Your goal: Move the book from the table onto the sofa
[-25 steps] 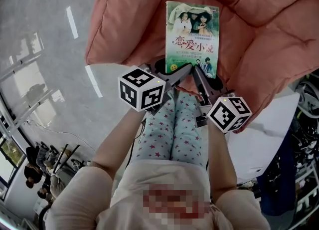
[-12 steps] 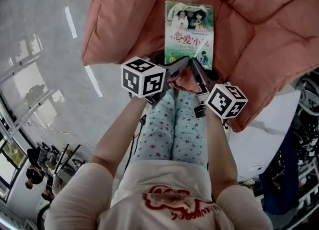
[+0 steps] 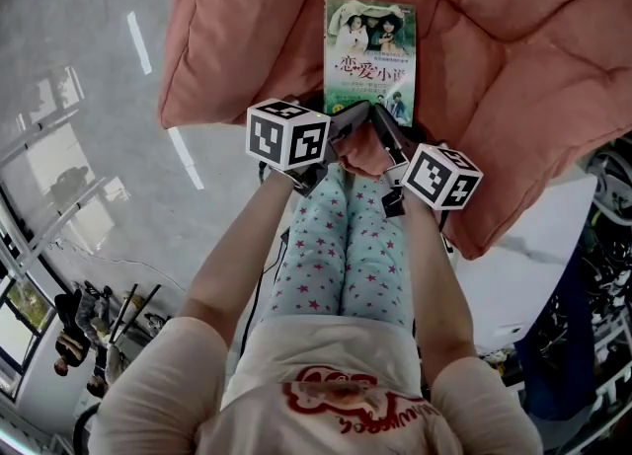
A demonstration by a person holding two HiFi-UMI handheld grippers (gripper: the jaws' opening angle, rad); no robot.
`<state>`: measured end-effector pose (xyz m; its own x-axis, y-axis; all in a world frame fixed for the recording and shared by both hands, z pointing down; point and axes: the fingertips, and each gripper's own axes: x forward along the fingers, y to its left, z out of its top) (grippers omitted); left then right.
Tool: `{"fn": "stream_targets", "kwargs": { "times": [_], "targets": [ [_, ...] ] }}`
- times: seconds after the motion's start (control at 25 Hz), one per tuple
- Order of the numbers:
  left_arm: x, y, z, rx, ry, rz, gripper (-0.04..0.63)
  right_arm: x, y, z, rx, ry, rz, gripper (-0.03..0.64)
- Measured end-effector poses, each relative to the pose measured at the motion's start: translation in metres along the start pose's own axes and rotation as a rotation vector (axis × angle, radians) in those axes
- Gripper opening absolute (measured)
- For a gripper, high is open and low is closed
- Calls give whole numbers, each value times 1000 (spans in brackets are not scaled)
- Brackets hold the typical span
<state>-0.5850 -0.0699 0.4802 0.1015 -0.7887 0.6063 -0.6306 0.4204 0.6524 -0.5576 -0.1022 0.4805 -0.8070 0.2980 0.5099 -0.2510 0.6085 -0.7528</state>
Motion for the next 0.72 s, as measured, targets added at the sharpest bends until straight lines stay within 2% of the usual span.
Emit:
{"fn": "stream_targets", "kwargs": {
  "times": [0.28, 0.44, 0.56, 0.64, 0.72],
  "targets": [
    [1, 20, -9, -16, 36, 150, 213, 11, -9, -9, -13, 15, -52, 138],
    [-9, 27, -11, -4, 46, 231, 233, 12, -8, -13, -71, 33, -139, 181],
    [-13, 30, -20, 36, 76, 288, 236, 7, -21, -16, -128, 63, -247, 223],
    [-18, 32, -26, 64, 93, 332, 236, 2, -30, -17, -169, 81, -307, 222],
    [-27, 36, -31, 66, 86, 370, 238, -1, -29, -19, -189, 91, -317, 222]
  ]
}}
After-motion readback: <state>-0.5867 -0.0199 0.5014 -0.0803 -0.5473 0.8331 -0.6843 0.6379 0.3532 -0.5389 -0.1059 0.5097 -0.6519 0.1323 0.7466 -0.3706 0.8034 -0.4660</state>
